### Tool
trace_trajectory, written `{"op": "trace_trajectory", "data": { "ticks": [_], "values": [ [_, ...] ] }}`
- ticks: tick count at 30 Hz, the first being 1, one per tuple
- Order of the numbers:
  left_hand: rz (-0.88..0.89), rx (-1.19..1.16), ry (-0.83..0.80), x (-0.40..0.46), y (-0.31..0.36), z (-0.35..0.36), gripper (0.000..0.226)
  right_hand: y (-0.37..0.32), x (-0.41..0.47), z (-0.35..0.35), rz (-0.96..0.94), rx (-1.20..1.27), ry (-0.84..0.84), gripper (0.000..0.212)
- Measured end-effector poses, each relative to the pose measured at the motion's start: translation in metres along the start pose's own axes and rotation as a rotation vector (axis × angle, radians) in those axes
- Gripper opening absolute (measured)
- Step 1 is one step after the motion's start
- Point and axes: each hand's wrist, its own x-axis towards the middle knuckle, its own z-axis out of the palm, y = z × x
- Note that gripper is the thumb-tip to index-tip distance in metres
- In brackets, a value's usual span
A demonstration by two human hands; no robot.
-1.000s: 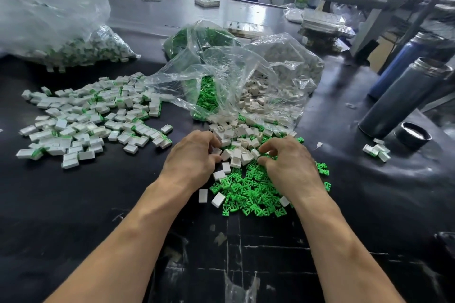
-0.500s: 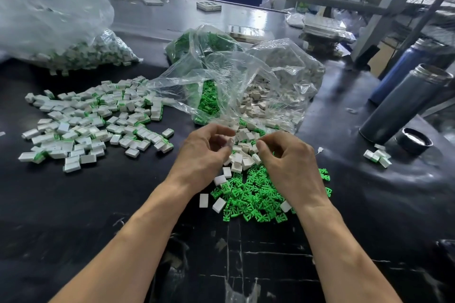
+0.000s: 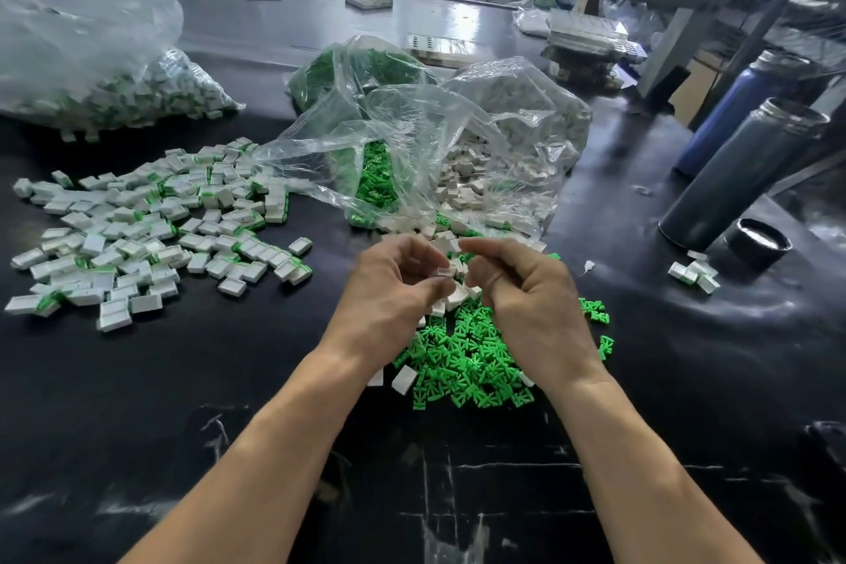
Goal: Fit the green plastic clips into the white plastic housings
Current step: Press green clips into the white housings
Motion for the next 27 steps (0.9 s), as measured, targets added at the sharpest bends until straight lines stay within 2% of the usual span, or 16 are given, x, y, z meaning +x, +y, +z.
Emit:
{"op": "trace_trajectory", "data": {
  "ticks": [3, 10, 15, 27],
  "values": [
    [-0.014, -0.007, -0.009, 0.0017, -0.0027, 0.0002, 0.012, -0.0022, -0.0001, 0.0025, -0.01, 0.07, 0.045, 0.023],
    [-0.013, -0.084, -0.03, 0.0043, -0.009, 0.004, 0.021, -0.0002, -0.0028, 0.0057, -0.01, 0.007, 0.034, 0.022],
    [-0.011, -0.135, 0.005, 0.0064, -0.0088, 0.0023, 0.01, -0.0002, -0.0018, 0.0045, -0.014, 0.024, 0.048, 0.02],
    [0.017, -0.132, 0.005, 0.0019, -0.0051, 0.0058, 0.009, -0.005, -0.0019, 0.0016, -0.012, 0.106, 0.041, 0.017]
  ]
}}
